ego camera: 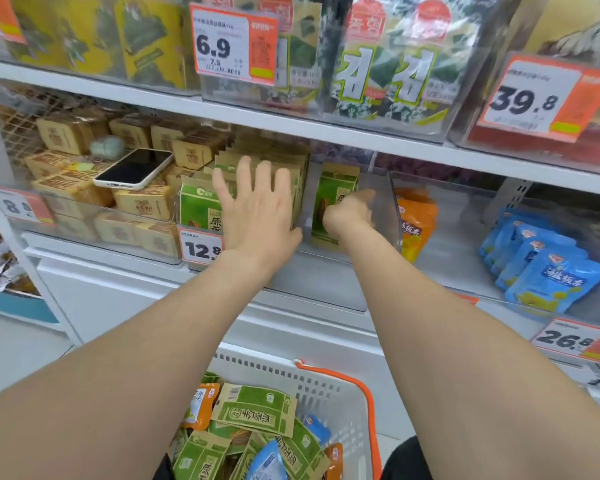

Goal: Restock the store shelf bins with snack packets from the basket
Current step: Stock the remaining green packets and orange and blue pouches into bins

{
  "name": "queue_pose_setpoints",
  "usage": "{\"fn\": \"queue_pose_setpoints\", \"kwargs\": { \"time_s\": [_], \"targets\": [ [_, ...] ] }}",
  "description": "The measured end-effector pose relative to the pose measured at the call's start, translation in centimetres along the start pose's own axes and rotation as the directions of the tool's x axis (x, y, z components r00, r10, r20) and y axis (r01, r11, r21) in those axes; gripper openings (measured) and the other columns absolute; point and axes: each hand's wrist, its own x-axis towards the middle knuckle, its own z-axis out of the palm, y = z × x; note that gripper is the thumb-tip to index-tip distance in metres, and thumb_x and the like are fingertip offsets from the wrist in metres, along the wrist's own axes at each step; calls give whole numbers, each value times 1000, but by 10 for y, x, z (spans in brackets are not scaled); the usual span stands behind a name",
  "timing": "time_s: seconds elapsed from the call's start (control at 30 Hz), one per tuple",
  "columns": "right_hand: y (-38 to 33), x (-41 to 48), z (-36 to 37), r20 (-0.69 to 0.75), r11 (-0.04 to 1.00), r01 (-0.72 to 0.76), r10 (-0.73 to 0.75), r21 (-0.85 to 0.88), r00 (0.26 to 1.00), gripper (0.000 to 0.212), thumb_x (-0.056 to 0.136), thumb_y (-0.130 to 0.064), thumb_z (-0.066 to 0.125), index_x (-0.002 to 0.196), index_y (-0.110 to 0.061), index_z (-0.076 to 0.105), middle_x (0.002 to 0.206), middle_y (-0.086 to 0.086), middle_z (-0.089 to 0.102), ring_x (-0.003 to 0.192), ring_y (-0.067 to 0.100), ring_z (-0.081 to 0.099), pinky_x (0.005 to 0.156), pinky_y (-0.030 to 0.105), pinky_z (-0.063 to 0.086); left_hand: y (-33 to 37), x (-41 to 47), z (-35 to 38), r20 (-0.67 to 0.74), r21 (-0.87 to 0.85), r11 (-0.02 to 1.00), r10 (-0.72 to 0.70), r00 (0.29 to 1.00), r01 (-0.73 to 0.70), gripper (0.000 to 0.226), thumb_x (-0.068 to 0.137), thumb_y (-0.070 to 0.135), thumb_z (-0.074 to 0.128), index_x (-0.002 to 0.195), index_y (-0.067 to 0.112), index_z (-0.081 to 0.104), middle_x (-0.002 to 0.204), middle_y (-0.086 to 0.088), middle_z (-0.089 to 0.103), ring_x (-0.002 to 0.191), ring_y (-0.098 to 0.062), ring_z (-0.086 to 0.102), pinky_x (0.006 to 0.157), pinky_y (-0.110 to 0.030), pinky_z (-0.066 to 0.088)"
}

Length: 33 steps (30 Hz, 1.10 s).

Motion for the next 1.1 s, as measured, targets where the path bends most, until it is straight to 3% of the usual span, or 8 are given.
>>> {"fn": "queue_pose_setpoints", "kwargs": {
  "time_s": [0.13,0.27,0.43,0.6,0.67,0.77,0.93,1.1],
  "targets": [
    [-12,31,9,-38,989,9,-15,-149,999,65,104,-30,52,157,-4,25,157,13,41,142,29,44,112,35,37,-4,6,13,-116,5,997,73,991,-73,66,77,55,74,129,21,54,136,-3,57,137,-31,46,118,-64,22],
    [-22,53,18,-60,999,-3,0,-46,998,74,107,-26,48,160,3,6,162,12,35,146,28,40,112,33,36,-9,8,26,-179,-49,995,77,981,-87,49,82,48,68,124,24,58,127,1,62,126,-30,52,118,-57,24],
    [-28,62,30,-130,999,12,-16,-33,991,54,98,-21,62,146,-7,40,149,16,49,137,30,48,96,31,42,-6,9,31,-220,-87,994,53,974,-73,43,81,37,66,122,25,60,126,3,62,123,-29,52,119,-55,23],
    [-21,60,27,-178,993,78,-61,88,982,72,98,-20,66,154,0,25,148,16,51,138,32,48,103,37,47,-6,8,31,-218,-83,994,47,975,-67,43,81,37,67,122,25,60,126,2,61,123,-29,52,120,-55,22],
    [-19,56,26,-151,991,118,-106,70,983,63,100,-21,64,151,0,34,145,16,55,135,33,52,100,36,48,-7,7,30,-211,-79,995,51,976,-69,43,81,37,67,122,25,59,127,2,61,123,-29,51,121,-55,21],
    [-17,55,25,-24,986,157,-156,49,987,31,100,-17,59,129,-6,61,129,13,65,119,30,63,80,27,45,-8,6,28,-203,-75,994,62,977,-78,45,83,37,67,124,24,58,128,0,59,124,-30,51,122,-55,19],
    [-14,40,22,251,973,177,-136,-149,958,37,104,-14,49,139,-4,51,129,13,57,98,25,53,79,30,43,-9,2,20,-193,-115,990,62,979,-85,58,82,40,72,133,21,52,132,-7,52,126,-33,48,124,-56,20],
    [-17,19,8,272,939,241,-172,-244,947,35,101,-13,50,134,0,54,119,14,58,96,25,53,71,28,42,-15,-4,2,-226,-329,931,85,970,-159,58,78,33,76,130,17,55,133,-9,51,128,-33,46,119,-57,28]
  ]
}}
